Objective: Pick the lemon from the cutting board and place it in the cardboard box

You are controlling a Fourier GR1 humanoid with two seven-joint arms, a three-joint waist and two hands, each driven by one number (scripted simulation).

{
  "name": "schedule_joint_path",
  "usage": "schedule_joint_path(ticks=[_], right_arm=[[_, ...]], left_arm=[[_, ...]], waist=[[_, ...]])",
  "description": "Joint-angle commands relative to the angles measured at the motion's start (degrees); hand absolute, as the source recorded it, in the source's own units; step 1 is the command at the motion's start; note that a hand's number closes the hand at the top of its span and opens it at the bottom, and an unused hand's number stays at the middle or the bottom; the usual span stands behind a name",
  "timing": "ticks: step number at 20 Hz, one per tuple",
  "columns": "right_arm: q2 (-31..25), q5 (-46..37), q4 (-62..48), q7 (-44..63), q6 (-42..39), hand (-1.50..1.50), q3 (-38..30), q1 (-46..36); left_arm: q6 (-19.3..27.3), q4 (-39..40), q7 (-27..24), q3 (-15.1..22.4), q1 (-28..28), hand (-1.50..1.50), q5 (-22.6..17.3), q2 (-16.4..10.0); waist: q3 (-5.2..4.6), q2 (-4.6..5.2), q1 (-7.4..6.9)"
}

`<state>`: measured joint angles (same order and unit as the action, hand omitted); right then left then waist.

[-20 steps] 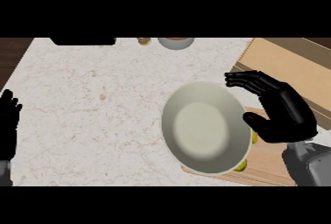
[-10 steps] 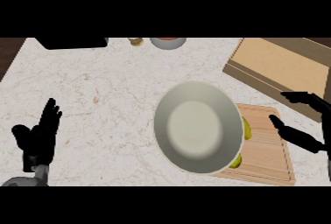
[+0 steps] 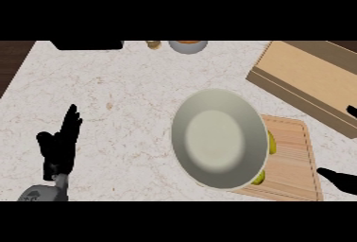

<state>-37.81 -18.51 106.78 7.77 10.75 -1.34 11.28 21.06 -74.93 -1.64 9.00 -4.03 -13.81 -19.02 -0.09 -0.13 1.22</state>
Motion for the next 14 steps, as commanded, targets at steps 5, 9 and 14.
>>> schedule_joint_path(ticks=[5,9,14], right_arm=[[-5.57,-0.5,10.55,19.87,-14.49,-1.5,1.68,-1.43],[-1.74,-3.51,11.37,30.82,-18.08,-1.5,8.8,-8.96],[1.61,-6.86,3.73,38.19,-23.04,-1.5,14.22,-18.0]], left_arm=[[-0.59,-0.02,1.19,-0.63,-1.08,0.0,1.2,0.76],[-2.57,1.43,1.0,-0.57,-1.55,0.0,1.7,1.09],[-0.04,2.58,0.36,-0.84,-3.54,0.0,4.04,3.27]], waist=[[0.01,0.07,-0.94],[0.03,0.18,-1.65],[0.05,0.3,-2.08]])
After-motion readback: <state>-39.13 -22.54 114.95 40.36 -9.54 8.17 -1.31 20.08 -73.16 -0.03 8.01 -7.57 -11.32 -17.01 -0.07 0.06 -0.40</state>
